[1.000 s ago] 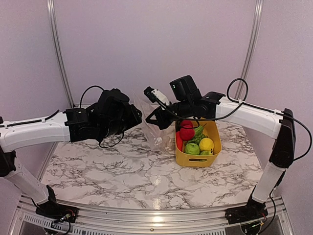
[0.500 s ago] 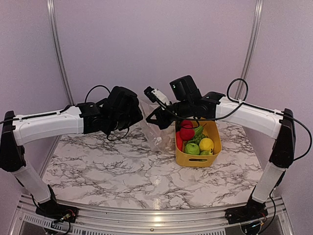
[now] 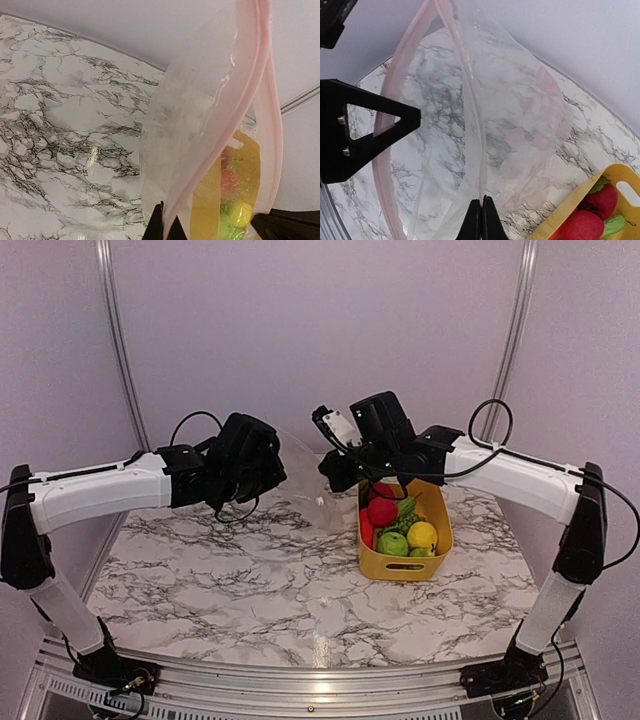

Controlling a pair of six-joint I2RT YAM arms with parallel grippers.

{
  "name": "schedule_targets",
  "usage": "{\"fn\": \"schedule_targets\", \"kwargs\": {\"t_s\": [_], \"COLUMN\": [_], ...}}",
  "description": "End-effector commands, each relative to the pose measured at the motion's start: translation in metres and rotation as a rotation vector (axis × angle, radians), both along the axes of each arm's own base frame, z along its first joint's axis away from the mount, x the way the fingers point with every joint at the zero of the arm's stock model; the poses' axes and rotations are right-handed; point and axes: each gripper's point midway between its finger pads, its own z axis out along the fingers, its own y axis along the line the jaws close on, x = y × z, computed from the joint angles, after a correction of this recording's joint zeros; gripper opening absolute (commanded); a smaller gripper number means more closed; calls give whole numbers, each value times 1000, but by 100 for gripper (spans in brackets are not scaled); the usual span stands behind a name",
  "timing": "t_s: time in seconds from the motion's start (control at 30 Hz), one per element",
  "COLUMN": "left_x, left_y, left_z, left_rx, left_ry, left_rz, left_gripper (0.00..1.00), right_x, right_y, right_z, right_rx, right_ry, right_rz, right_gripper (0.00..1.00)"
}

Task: Place the food in the zip-top bag and seal the zipper
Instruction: Open the zipper food storage bag at the center of the board, then pick up the fake fruit from the bin.

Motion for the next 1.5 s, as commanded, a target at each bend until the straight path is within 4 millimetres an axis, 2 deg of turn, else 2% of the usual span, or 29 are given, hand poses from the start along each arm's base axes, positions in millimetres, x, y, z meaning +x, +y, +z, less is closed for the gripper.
{"fn": "schedule_targets", "kwargs": {"t_s": [0.0, 0.1, 0.13, 0.23, 0.3, 0.4, 0.43, 0.47, 0.57, 0.67, 0.8, 0.87, 0.93, 1.03, 1.1, 1.13, 1.2, 1.3, 1.33, 1.47], "left_x": [-9, -17, -18, -21, -22, -21, -20, -20, -21, -25, -32, -34, -35, -38, -41, -42, -42, -39, -39, -40], "left_y": [29, 19, 17, 18, 24, 41, 50, 60, 100, 143, 156, 146, 123, 75, 48, 38, 23, 5, 1, -7], "left_z": [38, 45, 45, 46, 46, 43, 39, 38, 41, 69, 98, 97, 80, 28, -5, -13, -20, -18, -16, -15], "left_rx": [27, -20, -21, 21, 79, 211, 270, 332, 541, 752, 918, 959, 959, 872, 798, 765, 701, 614, 596, 547], "left_ry": [-86, -91, -87, -75, -80, -58, -43, -30, -2, -13, -11, 3, 29, 97, 148, 157, 158, 117, 108, 100], "left_rz": [12, -64, -78, -104, -110, -126, -126, -126, -104, -52, -117, -184, -277, -432, -512, -538, -562, -584, -591, -605], "left_gripper": [0, 0, 0, 0, 0, 0, 0, 0, 0, 0, 0, 0, 0, 0, 0, 0, 0, 0, 0, 0], "right_x": [40, 48, 46, 30, 8, -34, -53, -62, -74, -64, -40, -24, 0, 28, 35, 37, 40, 45, 49, 65], "right_y": [-53, -62, -59, -38, -16, 7, 11, 11, 1, -21, -60, -81, -106, -135, -145, -149, -157, -166, -170, -178], "right_z": [53, 59, 59, 57, 62, 81, 90, 96, 111, 109, 87, 74, 57, 23, -6, -20, -46, -79, -89, -115], "right_rx": [39, 50, 57, 91, 138, 226, 255, 265, 263, 229, 224, 218, 174, 79, -22, -64, -123, -176, -192, -201], "right_ry": [-125, -122, -117, -70, -44, -10, -3, -14, -65, -116, -114, -93, -86, -59, -42, -31, 14, 90, 115, 177], "right_rz": [-326, -355, -330, -178, 4, 296, 404, 460, 513, 479, 416, 372, 279, 164, 143, 144, 137, 136, 126, 86], "right_gripper": [0, 0, 0, 0, 3, 36, 44, 49, 56, 56, 54, 53, 53, 54, 58, 62, 71, 93, 97, 96]}}
